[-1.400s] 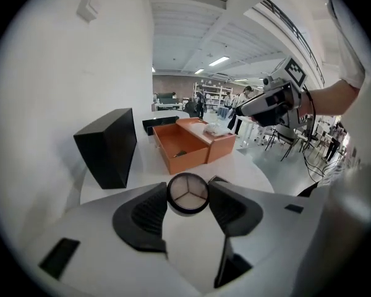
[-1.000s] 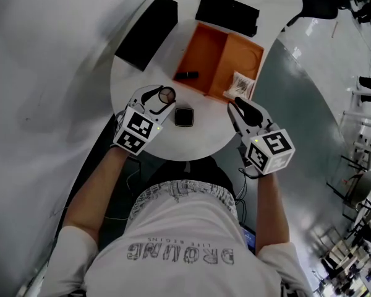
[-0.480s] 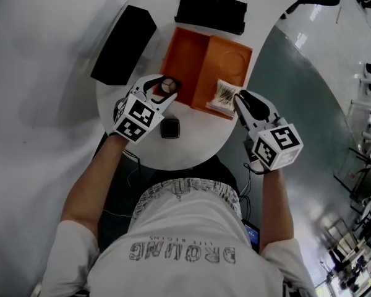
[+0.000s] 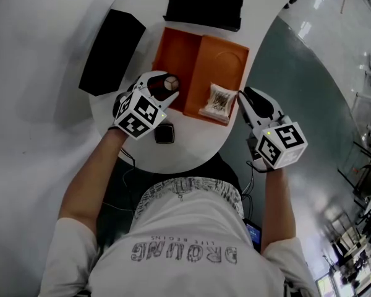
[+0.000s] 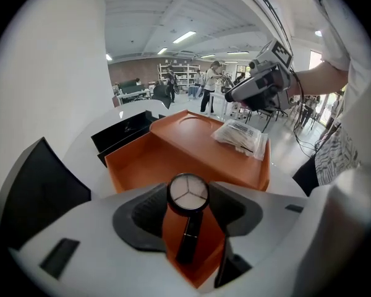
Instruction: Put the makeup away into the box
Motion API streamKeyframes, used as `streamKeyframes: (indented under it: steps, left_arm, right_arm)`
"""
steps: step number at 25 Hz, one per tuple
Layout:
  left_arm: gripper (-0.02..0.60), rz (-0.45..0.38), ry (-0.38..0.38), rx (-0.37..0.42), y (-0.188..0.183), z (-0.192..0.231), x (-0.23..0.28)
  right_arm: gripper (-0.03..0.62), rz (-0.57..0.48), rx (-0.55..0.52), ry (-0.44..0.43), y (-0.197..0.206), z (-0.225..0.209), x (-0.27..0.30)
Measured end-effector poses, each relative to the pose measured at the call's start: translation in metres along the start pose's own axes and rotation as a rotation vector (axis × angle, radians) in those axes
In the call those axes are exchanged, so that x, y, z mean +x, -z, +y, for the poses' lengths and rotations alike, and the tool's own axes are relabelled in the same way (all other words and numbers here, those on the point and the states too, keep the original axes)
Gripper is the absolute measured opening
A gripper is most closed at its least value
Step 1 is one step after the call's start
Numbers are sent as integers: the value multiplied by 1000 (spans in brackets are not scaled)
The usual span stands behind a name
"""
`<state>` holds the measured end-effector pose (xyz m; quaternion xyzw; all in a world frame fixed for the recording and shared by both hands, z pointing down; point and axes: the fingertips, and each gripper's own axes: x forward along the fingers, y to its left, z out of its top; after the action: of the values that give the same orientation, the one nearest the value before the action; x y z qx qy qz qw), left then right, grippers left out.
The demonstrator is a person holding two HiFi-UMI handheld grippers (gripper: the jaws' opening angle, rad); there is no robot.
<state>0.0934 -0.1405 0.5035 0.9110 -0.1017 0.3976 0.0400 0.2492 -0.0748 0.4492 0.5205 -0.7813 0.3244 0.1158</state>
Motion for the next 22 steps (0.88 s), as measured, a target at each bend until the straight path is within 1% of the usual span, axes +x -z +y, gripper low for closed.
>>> streamKeyframes:
  steps: [6, 10, 17, 19, 22]
  left_arm:
    - [230, 48, 40, 73, 1, -4, 15]
    - [230, 82, 62, 106, 7, -8, 24]
    - [230, 151, 95, 198, 16, -15, 34]
    - [230, 177, 101, 244, 18, -17, 35]
    - [230, 216, 108, 335, 16, -21, 38]
  right_arm:
    - [95, 14, 10, -6, 4, -8, 3]
    - [95, 17, 21, -4, 7, -15, 4]
    - [94, 21, 40, 4, 16, -28, 2]
    - [94, 24, 45, 6, 17, -31, 1]
    - [92, 31, 50, 4, 18, -34, 3]
